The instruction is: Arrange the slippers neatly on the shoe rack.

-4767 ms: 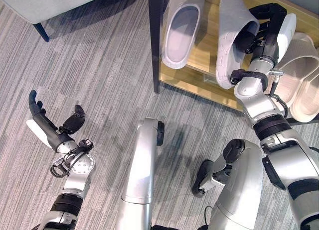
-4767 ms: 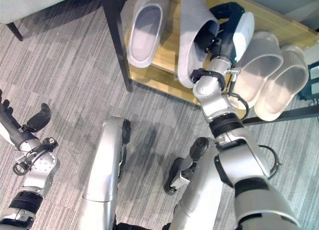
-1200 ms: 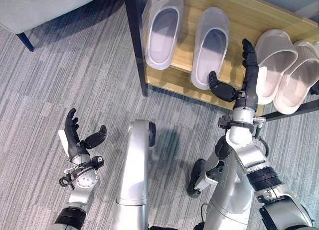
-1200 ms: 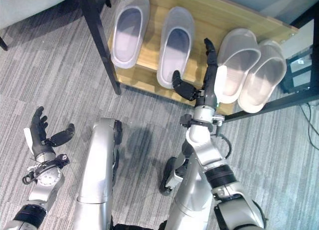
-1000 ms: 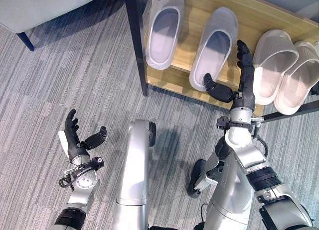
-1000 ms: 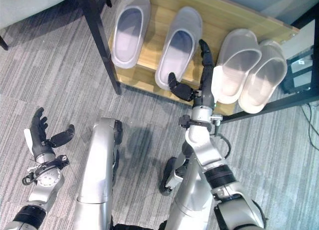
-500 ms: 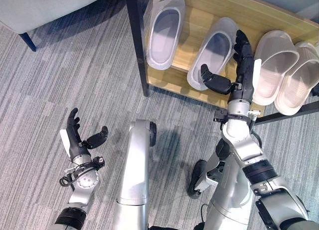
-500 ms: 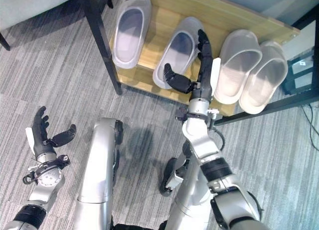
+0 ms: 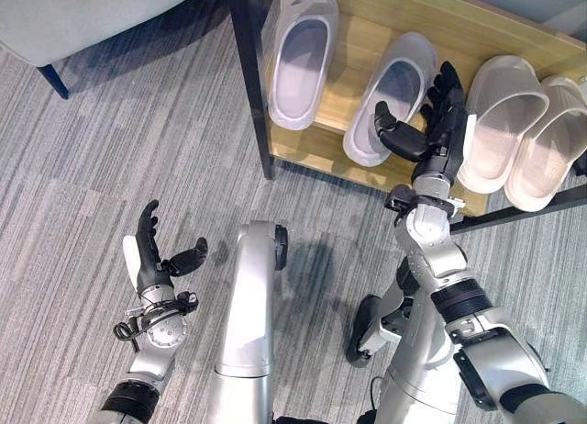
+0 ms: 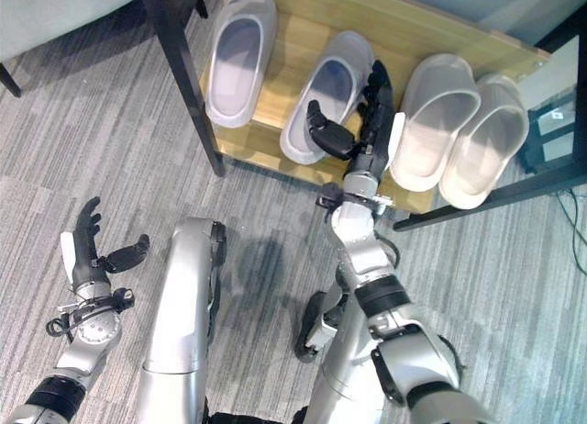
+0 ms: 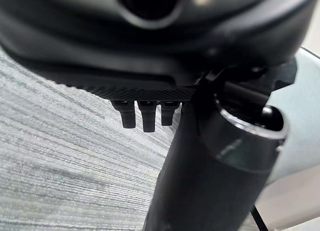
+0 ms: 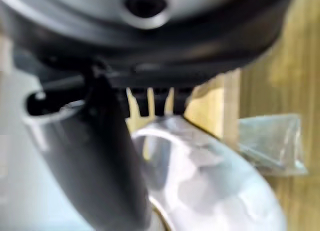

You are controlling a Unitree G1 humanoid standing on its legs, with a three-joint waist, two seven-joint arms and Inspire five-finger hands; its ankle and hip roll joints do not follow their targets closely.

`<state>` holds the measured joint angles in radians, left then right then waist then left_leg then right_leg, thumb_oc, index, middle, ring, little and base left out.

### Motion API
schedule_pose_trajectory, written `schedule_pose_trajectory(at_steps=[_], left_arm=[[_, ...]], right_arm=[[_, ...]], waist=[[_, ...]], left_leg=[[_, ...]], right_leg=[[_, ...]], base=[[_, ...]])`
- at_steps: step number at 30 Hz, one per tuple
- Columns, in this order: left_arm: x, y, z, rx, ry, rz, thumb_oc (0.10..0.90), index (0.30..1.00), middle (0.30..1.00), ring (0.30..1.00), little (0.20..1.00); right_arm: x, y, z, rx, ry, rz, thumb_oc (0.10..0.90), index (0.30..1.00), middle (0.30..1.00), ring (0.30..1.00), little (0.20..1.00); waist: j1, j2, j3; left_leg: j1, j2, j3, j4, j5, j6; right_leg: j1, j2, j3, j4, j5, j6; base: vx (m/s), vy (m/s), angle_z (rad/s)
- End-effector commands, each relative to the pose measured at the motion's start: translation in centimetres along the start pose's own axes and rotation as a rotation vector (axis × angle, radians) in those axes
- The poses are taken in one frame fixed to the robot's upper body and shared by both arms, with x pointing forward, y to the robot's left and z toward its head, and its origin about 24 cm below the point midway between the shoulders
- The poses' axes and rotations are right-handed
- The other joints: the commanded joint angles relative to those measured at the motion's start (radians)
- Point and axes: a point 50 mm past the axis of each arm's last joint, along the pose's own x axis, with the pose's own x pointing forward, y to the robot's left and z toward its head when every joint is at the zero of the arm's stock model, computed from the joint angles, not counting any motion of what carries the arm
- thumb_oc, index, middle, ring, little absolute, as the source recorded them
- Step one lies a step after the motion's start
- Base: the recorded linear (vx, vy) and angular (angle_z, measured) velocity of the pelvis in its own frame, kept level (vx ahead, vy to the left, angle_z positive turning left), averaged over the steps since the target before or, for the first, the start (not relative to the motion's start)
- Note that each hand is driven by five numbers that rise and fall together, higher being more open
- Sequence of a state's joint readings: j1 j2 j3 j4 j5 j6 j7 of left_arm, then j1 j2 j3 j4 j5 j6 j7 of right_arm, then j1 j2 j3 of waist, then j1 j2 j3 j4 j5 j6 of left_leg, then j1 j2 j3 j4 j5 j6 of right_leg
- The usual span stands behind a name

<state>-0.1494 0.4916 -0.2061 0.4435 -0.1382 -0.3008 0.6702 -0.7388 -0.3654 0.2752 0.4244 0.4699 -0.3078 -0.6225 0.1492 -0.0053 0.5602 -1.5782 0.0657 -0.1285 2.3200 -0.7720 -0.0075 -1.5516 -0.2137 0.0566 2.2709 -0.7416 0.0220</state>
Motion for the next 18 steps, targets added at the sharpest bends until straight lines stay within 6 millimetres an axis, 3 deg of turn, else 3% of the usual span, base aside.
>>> schedule_pose_trajectory(at_steps=[1, 18], left_arm=[[0.6, 0.2, 2.1, 0.065, -0.172, -0.031, 0.800, 0.900, 0.900, 0.900, 0.900], [0.3, -0.3, 2.4, 0.128, -0.237, -0.075, 0.800, 0.900, 0.900, 0.900, 0.900]], right_arm=[[1.4, 3.8, 5.6, 0.193, -0.219, 0.082, 0.800, 0.900, 0.900, 0.900, 0.900], [3.2, 7.6, 7.8, 0.204, -0.249, 0.054, 0.800, 0.900, 0.900, 0.900, 0.900]], waist=[[0.058, 0.008, -0.040], [0.091, 0.038, -0.040]], left_leg=[[0.008, -0.048, -0.069, 0.004, -0.050, 0.010], [0.008, -0.060, -0.076, 0.010, -0.058, 0.009]], right_leg=[[0.023, -0.004, 0.121, 0.030, 0.029, -0.057], [0.032, -0.009, 0.116, 0.032, 0.027, -0.055]], base=[[0.00, 0.000, 0.00], [0.00, 0.000, 0.00]])
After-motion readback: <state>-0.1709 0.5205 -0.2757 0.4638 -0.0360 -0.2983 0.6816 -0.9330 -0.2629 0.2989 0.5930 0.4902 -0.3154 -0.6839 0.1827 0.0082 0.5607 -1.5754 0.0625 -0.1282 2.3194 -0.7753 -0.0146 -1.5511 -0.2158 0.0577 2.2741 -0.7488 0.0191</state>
